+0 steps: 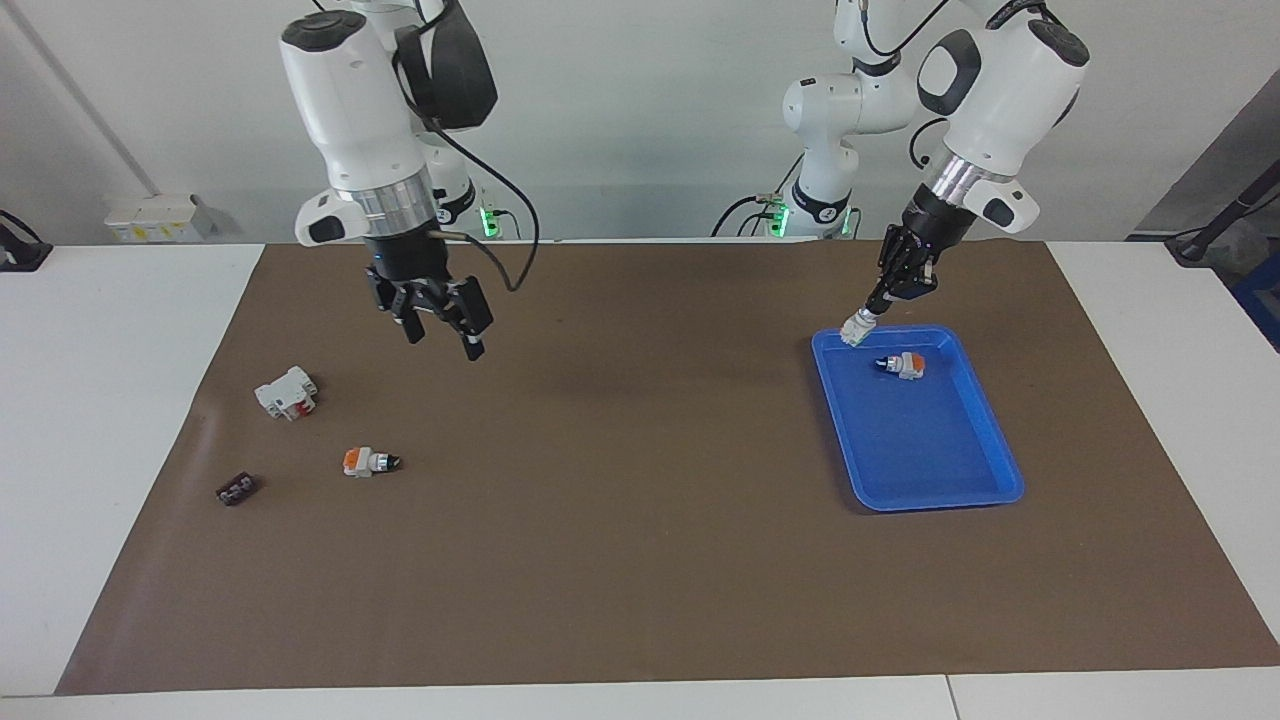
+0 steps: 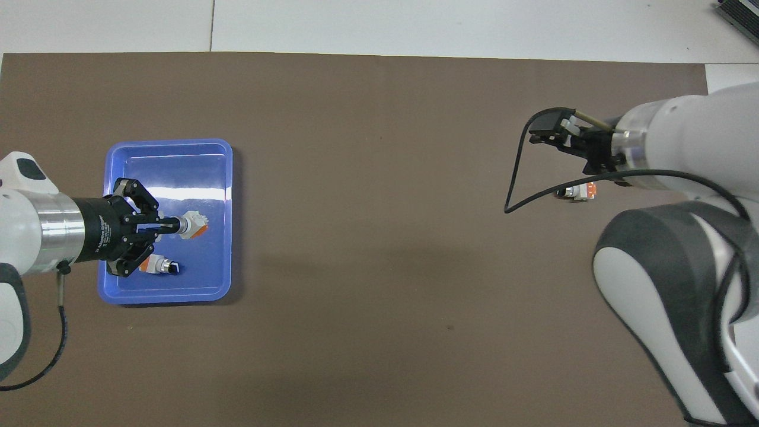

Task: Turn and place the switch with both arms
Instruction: 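Lower the switch into the blue tray while the right gripper withdraws, then release the switch in the tray and raise the left gripper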

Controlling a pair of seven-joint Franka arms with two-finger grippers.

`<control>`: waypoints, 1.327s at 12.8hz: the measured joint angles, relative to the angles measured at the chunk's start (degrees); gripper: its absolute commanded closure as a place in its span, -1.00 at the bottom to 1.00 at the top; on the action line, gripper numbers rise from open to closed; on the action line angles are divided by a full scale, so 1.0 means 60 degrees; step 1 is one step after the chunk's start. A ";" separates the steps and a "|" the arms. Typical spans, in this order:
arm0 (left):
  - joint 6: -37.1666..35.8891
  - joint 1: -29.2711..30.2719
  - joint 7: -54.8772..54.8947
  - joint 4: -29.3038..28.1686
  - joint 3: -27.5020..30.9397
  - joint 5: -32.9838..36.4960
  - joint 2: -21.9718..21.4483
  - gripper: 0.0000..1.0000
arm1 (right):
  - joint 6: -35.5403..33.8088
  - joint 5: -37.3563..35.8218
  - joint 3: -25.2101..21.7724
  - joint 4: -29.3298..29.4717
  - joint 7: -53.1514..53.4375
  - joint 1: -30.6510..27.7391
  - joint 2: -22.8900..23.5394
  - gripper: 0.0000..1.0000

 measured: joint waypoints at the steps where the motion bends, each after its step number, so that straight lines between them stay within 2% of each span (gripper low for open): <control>1: -0.0072 -0.0001 0.0796 -0.0002 -0.0010 0.0129 -0.0017 1.00 | -0.0632 -0.0021 -0.0507 0.0274 -0.1018 0.0030 -0.0044 -1.00; 3: -0.0172 -0.0003 0.2256 -0.0073 -0.0023 0.0375 -0.0074 1.00 | -0.2119 -0.0026 -0.1690 0.0947 -0.2698 0.0324 -0.0079 -1.00; 5: -0.0282 -0.0008 0.3658 -0.0250 -0.0053 0.0716 -0.0170 1.00 | -0.3263 -0.0026 -0.2302 0.1398 -0.3406 0.0454 -0.0238 -1.00; 9: -0.0468 -0.0013 0.6671 -0.0642 -0.0082 0.0800 -0.0252 1.00 | -0.3692 -0.0026 -0.2294 0.1108 -0.3438 0.0407 -0.0494 -1.00; 12: -0.0410 -0.0006 0.9019 -0.1124 -0.0089 0.0886 -0.0188 1.00 | -0.3692 -0.0026 -0.1596 0.1033 -0.3438 -0.0295 -0.0496 -1.00; 15: -0.0139 0.0180 1.1280 -0.1472 -0.0040 0.1352 0.0077 1.00 | -0.3733 -0.0026 -0.1522 0.1015 -0.3438 -0.0378 -0.0521 -1.00; 17: 0.0320 0.0217 1.1835 -0.1596 -0.0054 0.1425 0.0426 1.00 | -0.3745 -0.0026 -0.1517 0.1009 -0.3438 -0.0378 -0.0543 -1.00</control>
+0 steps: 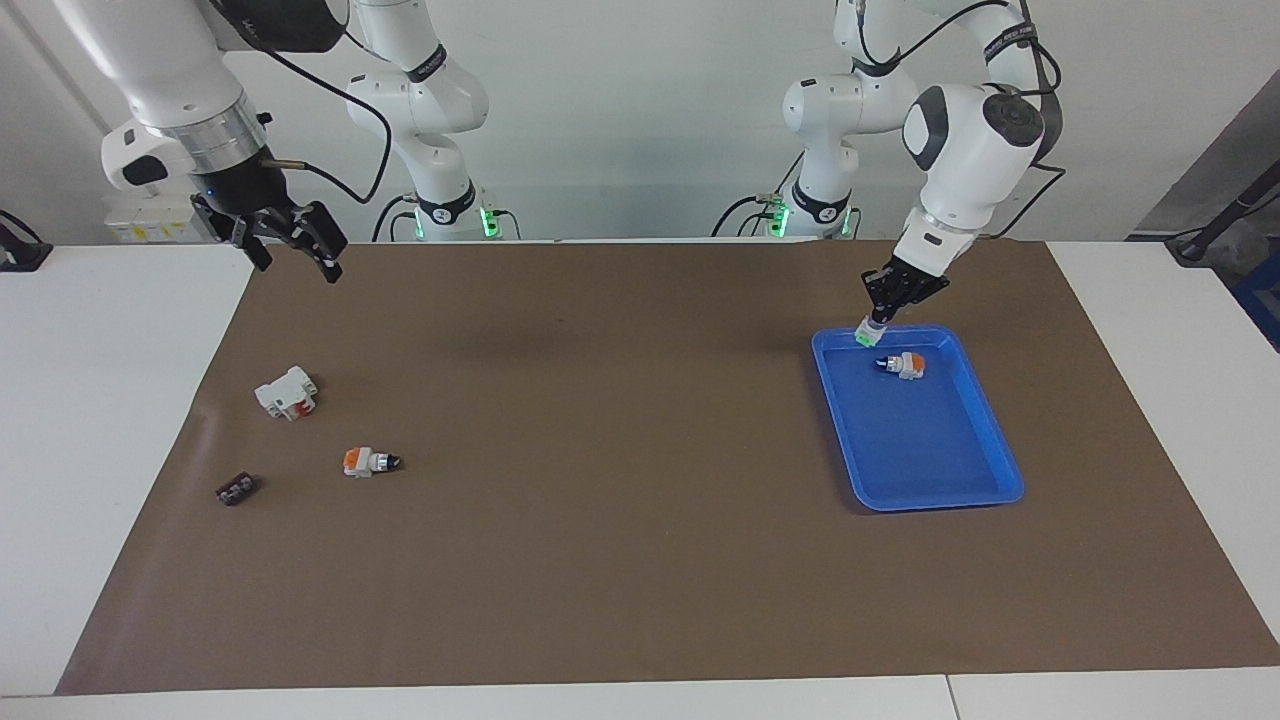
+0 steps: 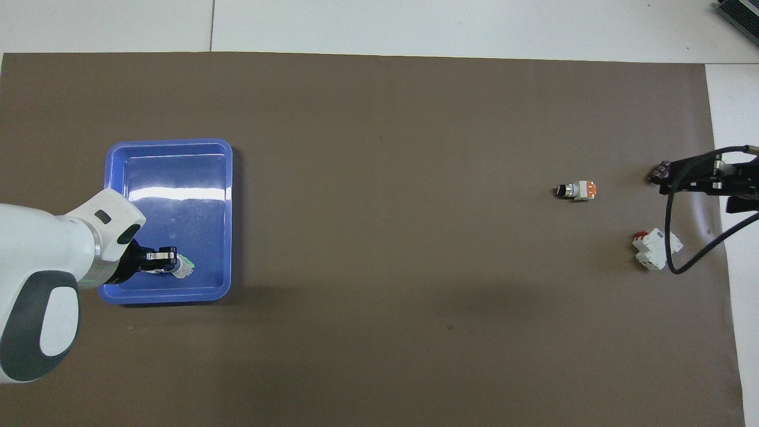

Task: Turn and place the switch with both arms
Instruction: 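Release the switch in the tray and raise the left gripper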

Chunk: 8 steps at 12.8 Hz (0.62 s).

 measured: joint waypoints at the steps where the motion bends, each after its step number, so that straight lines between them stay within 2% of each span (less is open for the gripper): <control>1: 0.0307 -0.0003 0.0197 -0.0138 -0.0032 0.0049 0.0194 1.00 | 0.0000 0.0000 0.0024 0.0000 0.0000 0.0000 -0.0015 -1.00; 2: 0.0613 -0.0006 0.0450 -0.0305 -0.0055 0.0075 0.0359 0.82 | 0.0000 0.0000 0.0064 0.0000 0.0000 0.0000 -0.0024 -1.00; 3: 0.0864 -0.0007 0.0788 -0.0456 -0.0068 0.0082 0.0516 0.17 | 0.0000 0.0000 0.0101 0.0000 0.0000 0.0001 -0.0030 -1.00; 4: 0.1019 -0.0006 0.1160 -0.0517 -0.0066 0.0082 0.0654 -0.14 | 0.0000 0.0000 0.0117 0.0000 0.0000 0.0001 -0.0034 -1.00; 5: 0.1090 -0.0007 0.1383 -0.0496 -0.0067 0.0083 0.0741 -0.33 | 0.0000 0.0000 0.0117 0.0000 0.0000 -0.0001 -0.0036 -1.00; 7: 0.1000 -0.0011 0.1553 -0.0170 -0.0071 0.0083 0.0830 -0.36 | 0.0000 0.0000 0.0117 -0.0001 0.0000 -0.0004 -0.0036 -1.00; 8: 0.0585 -0.0016 0.1585 0.0271 -0.0081 0.0083 0.0911 -0.36 | 0.0000 0.0000 0.0117 -0.0001 0.0000 -0.0005 -0.0036 -1.00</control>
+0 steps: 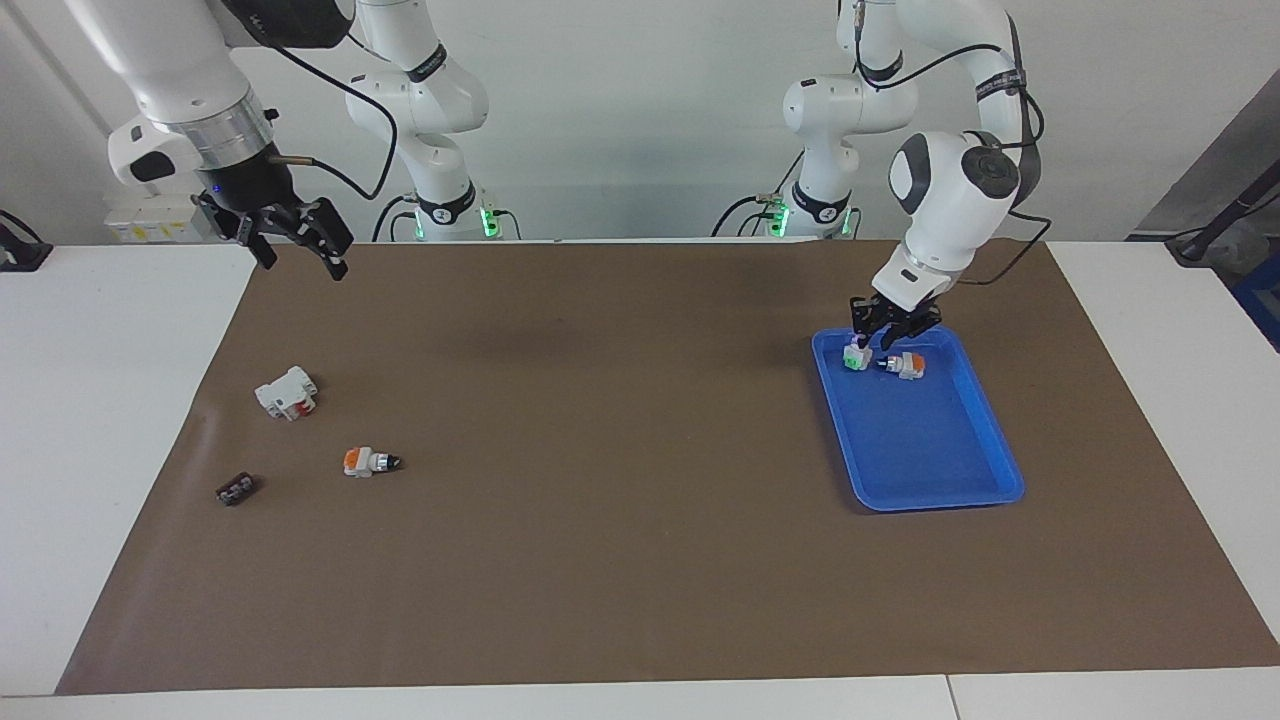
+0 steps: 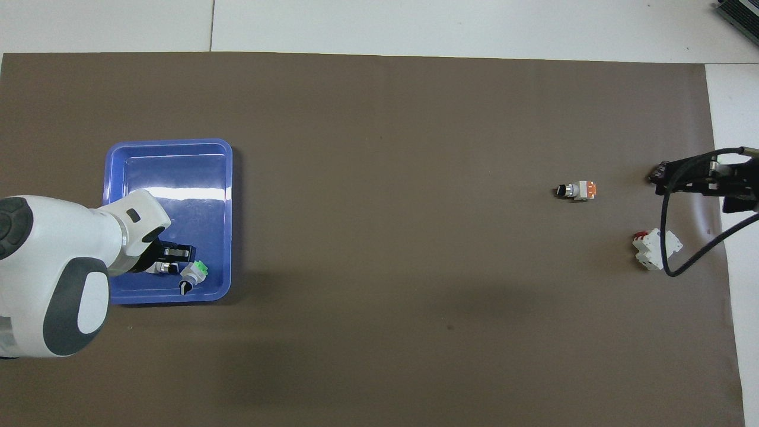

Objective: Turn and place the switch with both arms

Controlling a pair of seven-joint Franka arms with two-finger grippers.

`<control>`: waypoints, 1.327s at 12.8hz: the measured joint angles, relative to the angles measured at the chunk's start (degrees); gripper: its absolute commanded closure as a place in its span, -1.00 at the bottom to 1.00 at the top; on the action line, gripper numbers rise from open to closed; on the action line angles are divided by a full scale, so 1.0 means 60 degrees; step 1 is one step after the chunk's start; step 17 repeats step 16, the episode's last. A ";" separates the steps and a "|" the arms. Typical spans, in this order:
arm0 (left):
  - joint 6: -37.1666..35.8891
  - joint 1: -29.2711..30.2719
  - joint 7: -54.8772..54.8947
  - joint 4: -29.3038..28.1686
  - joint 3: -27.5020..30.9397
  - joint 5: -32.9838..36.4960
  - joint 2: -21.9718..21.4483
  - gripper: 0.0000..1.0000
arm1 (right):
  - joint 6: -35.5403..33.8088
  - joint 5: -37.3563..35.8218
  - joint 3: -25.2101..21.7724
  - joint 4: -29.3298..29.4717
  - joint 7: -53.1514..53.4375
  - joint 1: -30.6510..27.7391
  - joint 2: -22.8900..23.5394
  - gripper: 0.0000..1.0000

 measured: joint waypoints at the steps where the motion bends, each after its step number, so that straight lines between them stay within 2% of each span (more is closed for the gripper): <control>1: -0.0728 -0.0003 0.0008 0.0663 -0.0008 0.0000 0.0145 -0.38 | 0.0000 0.0000 0.0000 0.0000 0.0000 0.0000 0.0000 -1.00; 2: -0.1693 -0.0003 0.0008 0.1544 -0.0010 0.0001 0.0352 -0.44 | 0.0000 0.0000 0.0000 0.0000 0.0000 0.0000 0.0000 -1.00; 5: -0.4388 -0.0003 0.0007 0.4289 -0.0008 0.0186 0.0939 -0.46 | 0.0000 0.0000 0.0000 -0.0001 0.0000 -0.0001 0.0000 -1.00; 6: -0.5100 -0.0003 -0.0026 0.4956 -0.0006 0.0231 0.0974 -0.58 | 0.0000 0.0000 0.0000 -0.0001 0.0000 -0.0001 0.0000 -1.00; 7: -0.5797 -0.0003 -0.0155 0.5596 -0.0006 0.0360 0.0963 -0.95 | 0.0000 0.0000 0.0000 -0.0001 0.0000 -0.0001 -0.0001 -1.00; 9: -0.6611 -0.0069 -0.0519 0.6624 -0.0016 0.0680 0.0851 -0.99 | 0.0000 0.0000 0.0000 -0.0001 0.0000 -0.0001 -0.0001 -1.00; 17: -0.5822 -0.0225 -0.0914 0.6873 0.0031 0.0871 0.0775 -1.00 | 0.0000 0.0000 0.0000 -0.0002 0.0000 -0.0001 -0.0001 -1.00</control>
